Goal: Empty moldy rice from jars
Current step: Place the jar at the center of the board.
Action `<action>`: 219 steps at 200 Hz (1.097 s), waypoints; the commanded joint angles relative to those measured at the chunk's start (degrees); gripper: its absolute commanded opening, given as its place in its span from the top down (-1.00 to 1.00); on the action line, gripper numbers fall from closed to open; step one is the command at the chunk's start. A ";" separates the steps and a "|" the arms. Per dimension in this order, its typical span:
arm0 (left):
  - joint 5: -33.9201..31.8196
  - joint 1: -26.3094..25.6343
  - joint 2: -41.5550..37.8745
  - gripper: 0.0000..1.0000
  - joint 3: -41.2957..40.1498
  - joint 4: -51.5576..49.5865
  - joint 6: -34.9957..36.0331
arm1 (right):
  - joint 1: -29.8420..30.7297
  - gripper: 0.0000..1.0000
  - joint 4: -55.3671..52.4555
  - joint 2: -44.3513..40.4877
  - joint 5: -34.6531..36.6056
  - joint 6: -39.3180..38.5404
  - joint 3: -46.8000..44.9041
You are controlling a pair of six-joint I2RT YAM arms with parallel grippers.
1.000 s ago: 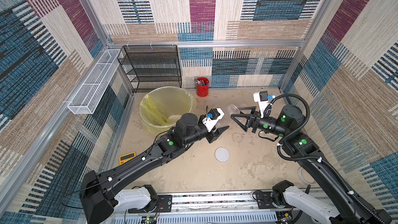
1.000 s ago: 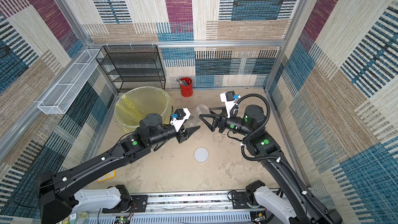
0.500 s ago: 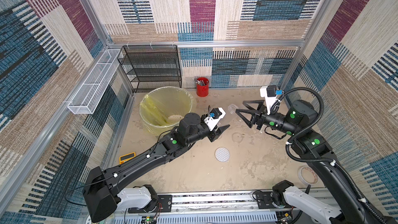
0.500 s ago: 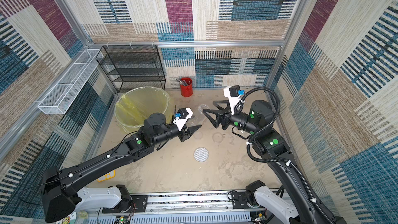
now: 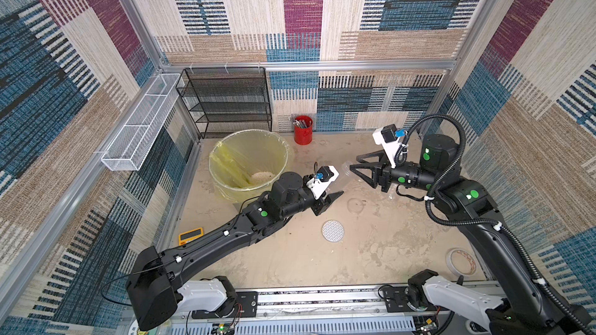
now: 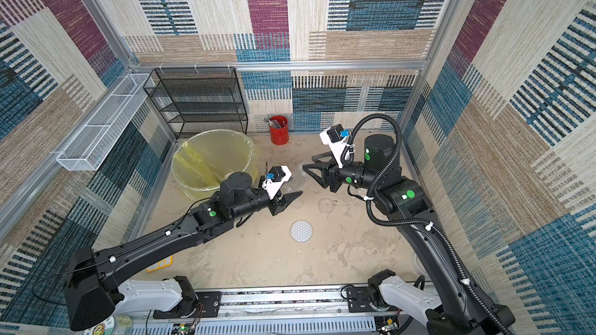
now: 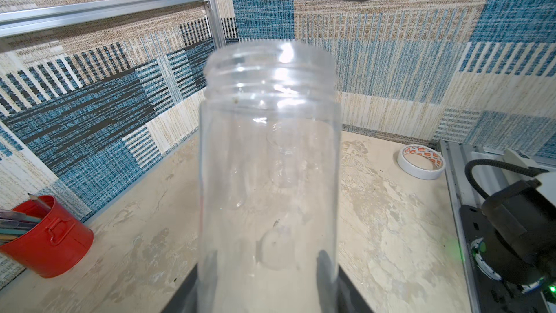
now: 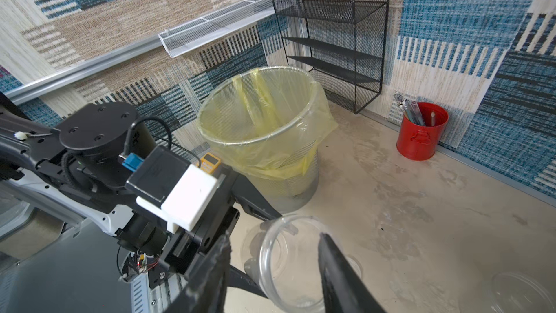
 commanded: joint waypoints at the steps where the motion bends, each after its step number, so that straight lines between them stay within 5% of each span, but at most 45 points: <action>1: 0.64 -0.17 0.11 1.00 -0.39 2.52 1.00 | 0.09 0.03 -4.53 1.07 -1.03 -3.62 0.28; 66: 0.38 -0.28 -0.33 1.00 -0.88 0.52 3.22 | 2.09 0.14 -8.02 3.12 -1.92 -7.24 -0.48; 185: -1.12 -0.28 -0.28 1.00 -1.73 -0.49 6.78 | 4.55 0.68 -8.88 2.12 -5.74 -9.75 -5.40; 219: -1.21 -0.26 0.02 1.00 -1.58 0.58 6.68 | 4.53 1.00 -6.97 1.55 -7.17 -9.23 -5.93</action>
